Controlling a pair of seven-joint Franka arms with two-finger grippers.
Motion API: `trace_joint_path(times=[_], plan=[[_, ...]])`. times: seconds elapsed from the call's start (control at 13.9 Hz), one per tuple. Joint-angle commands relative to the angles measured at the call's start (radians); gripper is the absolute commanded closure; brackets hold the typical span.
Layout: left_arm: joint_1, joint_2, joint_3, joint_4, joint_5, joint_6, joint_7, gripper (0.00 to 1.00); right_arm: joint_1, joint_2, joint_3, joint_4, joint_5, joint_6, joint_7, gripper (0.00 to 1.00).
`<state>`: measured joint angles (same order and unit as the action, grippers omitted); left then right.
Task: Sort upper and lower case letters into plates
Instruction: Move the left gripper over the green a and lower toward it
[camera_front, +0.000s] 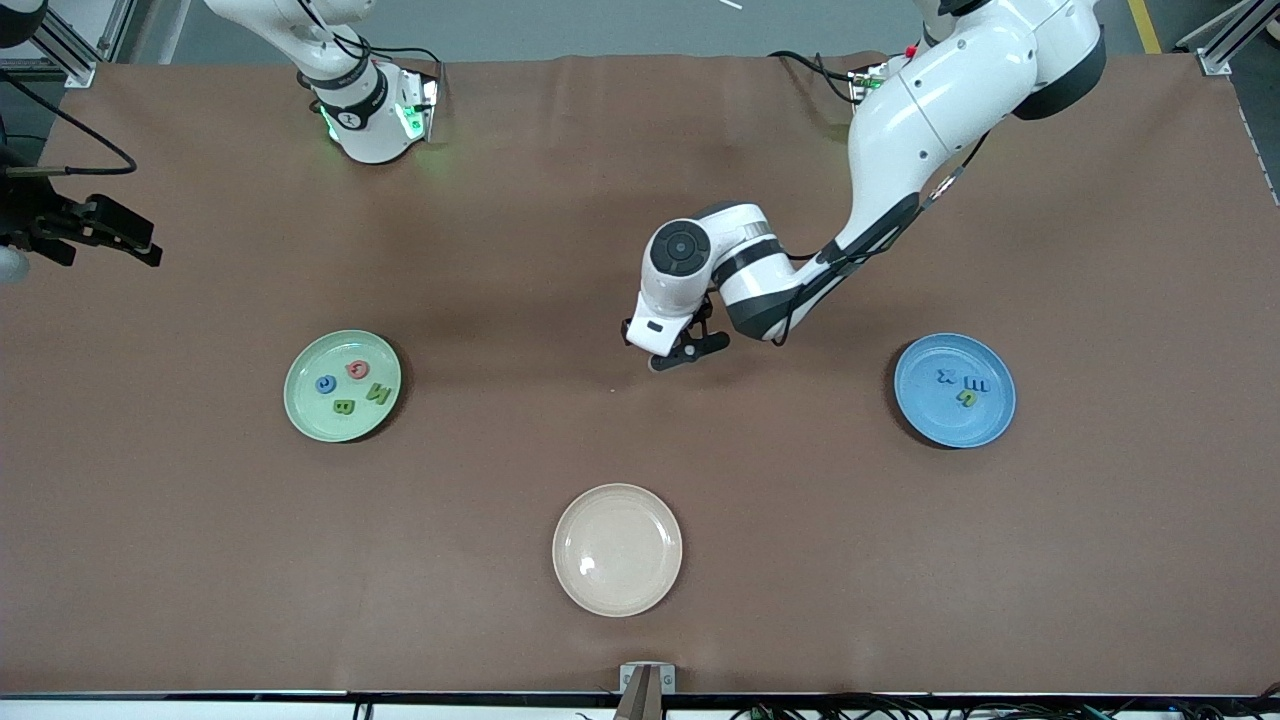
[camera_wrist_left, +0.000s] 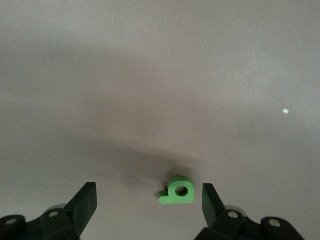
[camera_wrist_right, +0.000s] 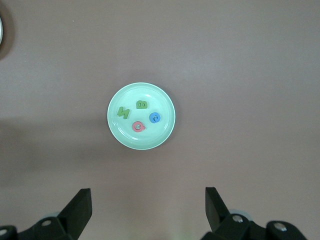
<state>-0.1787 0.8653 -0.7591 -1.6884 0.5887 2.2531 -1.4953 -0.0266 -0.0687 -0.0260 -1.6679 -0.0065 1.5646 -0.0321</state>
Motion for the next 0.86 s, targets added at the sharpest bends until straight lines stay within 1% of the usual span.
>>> trace_joint_path(times=[0.0,0.22,0.36,0.58,0.79], plan=[[-0.037,-0.006,0.018,0.018,-0.018,-0.001,-0.017,0.07,-0.009,-0.030,0.001,-0.029,0.014,0.006,-0.003,0.00],[-0.048,0.001,0.018,0.021,-0.018,-0.001,-0.026,0.07,-0.009,-0.030,0.001,-0.029,0.019,0.008,-0.002,0.00],[-0.051,0.012,0.020,0.021,-0.012,0.000,-0.026,0.11,-0.009,-0.031,0.001,-0.027,0.019,0.008,-0.002,0.00],[-0.082,0.017,0.049,0.026,-0.017,0.002,-0.026,0.12,-0.009,-0.031,0.001,-0.027,0.020,0.008,0.003,0.00],[-0.090,0.017,0.070,0.024,-0.017,0.062,-0.026,0.12,-0.021,-0.031,-0.002,-0.029,0.053,0.006,0.001,0.00]])
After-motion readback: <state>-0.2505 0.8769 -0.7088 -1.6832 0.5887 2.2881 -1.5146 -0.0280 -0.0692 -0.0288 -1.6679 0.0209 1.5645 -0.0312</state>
